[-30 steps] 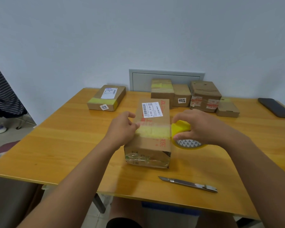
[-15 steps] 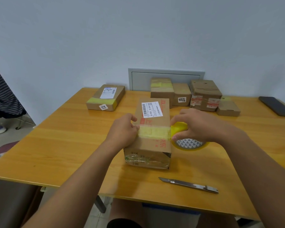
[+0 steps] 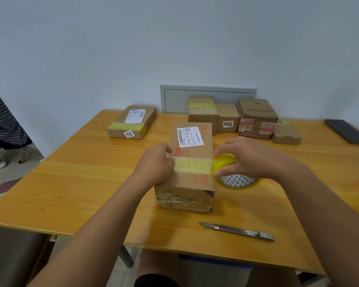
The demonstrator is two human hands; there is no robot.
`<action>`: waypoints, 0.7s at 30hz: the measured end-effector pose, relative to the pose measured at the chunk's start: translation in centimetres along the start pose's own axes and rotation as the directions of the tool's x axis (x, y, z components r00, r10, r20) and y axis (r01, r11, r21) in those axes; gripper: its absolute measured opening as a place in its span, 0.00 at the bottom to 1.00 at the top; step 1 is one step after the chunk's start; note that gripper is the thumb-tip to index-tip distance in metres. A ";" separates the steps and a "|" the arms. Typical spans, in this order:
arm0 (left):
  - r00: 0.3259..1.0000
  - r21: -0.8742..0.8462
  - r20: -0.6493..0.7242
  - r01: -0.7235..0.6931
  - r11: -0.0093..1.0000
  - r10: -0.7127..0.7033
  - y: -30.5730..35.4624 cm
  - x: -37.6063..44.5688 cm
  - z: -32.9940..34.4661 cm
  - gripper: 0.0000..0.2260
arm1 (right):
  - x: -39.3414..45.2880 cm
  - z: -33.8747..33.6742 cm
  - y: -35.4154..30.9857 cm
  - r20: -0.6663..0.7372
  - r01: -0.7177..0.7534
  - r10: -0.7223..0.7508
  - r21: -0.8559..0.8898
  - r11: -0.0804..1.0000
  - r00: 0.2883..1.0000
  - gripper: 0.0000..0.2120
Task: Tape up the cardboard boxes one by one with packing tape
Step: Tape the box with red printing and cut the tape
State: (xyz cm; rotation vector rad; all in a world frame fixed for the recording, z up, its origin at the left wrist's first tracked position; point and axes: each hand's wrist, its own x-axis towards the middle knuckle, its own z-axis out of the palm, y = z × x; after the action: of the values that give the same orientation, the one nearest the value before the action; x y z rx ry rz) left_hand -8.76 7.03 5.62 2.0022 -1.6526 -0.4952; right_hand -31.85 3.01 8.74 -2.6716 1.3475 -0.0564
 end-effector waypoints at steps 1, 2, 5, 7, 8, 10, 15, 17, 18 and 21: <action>1.000 0.000 -0.001 0.004 1.000 -0.004 0.0 0.0 0.1 0.13 | -0.1 0.1 0.0 -0.003 -0.002 0.002 0.006 1.000 1.000 0.24; 1.000 0.002 -0.004 0.007 1.000 -0.007 0.0 0.0 0.2 0.14 | -0.1 0.2 0.0 -0.008 -0.003 0.003 0.008 1.000 1.000 0.24; 1.000 -0.008 -0.015 0.003 1.000 -0.003 -0.4 0.0 0.4 0.13 | -0.3 0.5 0.1 -0.028 -0.003 0.003 0.003 1.000 1.000 0.24; 1.000 -0.042 -0.031 -0.006 0.999 0.005 -0.7 -0.1 0.6 0.08 | -0.4 0.8 0.2 -0.043 -0.001 0.002 0.010 1.000 0.999 0.24; 0.999 -0.049 -0.042 -0.013 0.999 0.011 -0.7 -0.2 0.8 0.06 | -0.5 0.9 0.2 -0.051 -0.001 0.002 0.013 1.000 0.999 0.24; 0.997 0.011 -0.072 -0.031 0.999 0.032 -0.5 -0.8 1.2 0.05 | -0.7 1.1 0.2 -0.070 -0.001 0.002 0.017 1.000 0.998 0.24; 0.957 0.526 -0.108 -0.175 0.833 0.269 1.0 -2.9 1.6 0.17 | -1.2 1.9 0.4 -0.141 0.021 -0.015 0.042 0.999 0.990 0.24; 0.930 0.561 -0.072 -0.261 0.786 0.361 1.5 -3.3 1.9 0.19 | -1.2 2.3 0.6 -0.164 0.024 -0.017 0.043 0.999 0.986 0.24; 0.914 0.531 -0.039 -0.322 0.783 0.403 1.6 -3.5 2.1 0.21 | -1.3 2.4 0.6 -0.171 0.025 -0.017 0.044 0.999 0.985 0.24; 0.882 0.389 0.129 -0.466 0.795 0.453 1.7 -3.7 2.9 0.27 | -1.3 2.7 0.7 -0.195 0.033 -0.020 0.062 0.998 0.981 0.25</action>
State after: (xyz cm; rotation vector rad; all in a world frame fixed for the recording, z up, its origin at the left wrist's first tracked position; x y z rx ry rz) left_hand -12.52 10.01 4.12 1.7499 -2.3246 0.0111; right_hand -32.96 3.96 6.03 -2.6878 1.3376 -0.3673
